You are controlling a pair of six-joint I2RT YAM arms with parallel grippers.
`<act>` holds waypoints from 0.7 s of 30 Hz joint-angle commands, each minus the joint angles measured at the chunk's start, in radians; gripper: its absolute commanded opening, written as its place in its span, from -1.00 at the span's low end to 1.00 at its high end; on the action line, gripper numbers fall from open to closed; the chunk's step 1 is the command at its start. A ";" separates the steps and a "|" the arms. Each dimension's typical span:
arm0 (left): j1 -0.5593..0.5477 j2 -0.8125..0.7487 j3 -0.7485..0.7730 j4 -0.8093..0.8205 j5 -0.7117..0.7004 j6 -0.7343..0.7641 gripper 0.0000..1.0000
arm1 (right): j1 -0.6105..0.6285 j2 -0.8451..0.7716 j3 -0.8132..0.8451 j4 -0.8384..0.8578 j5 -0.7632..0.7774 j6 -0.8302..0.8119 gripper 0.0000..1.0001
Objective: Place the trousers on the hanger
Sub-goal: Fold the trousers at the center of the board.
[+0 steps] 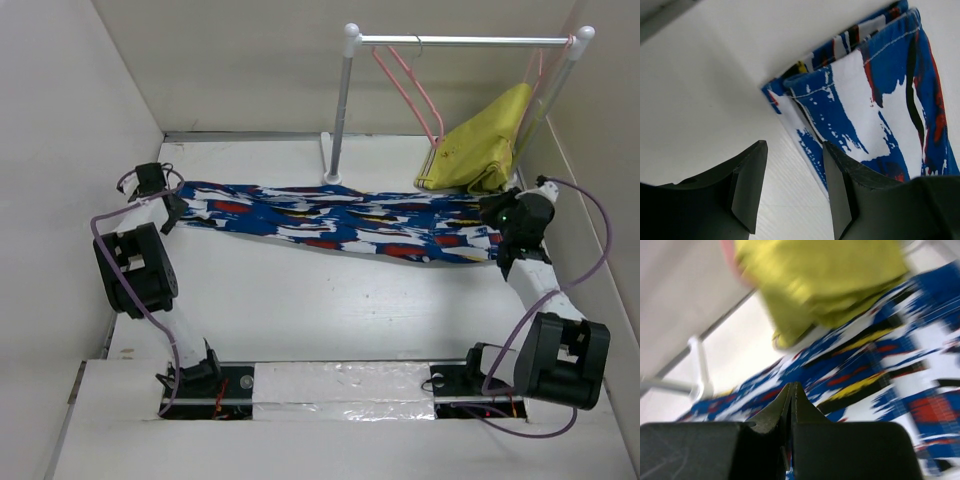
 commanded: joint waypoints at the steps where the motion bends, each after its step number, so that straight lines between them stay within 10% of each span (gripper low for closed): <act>1: -0.005 0.041 0.028 0.051 0.101 -0.035 -0.08 | 0.118 -0.045 -0.040 0.095 -0.046 0.001 -1.00; 21: -0.005 0.117 0.069 0.125 0.090 -0.048 -0.53 | 0.669 -0.019 -0.171 0.151 0.023 -0.165 -0.79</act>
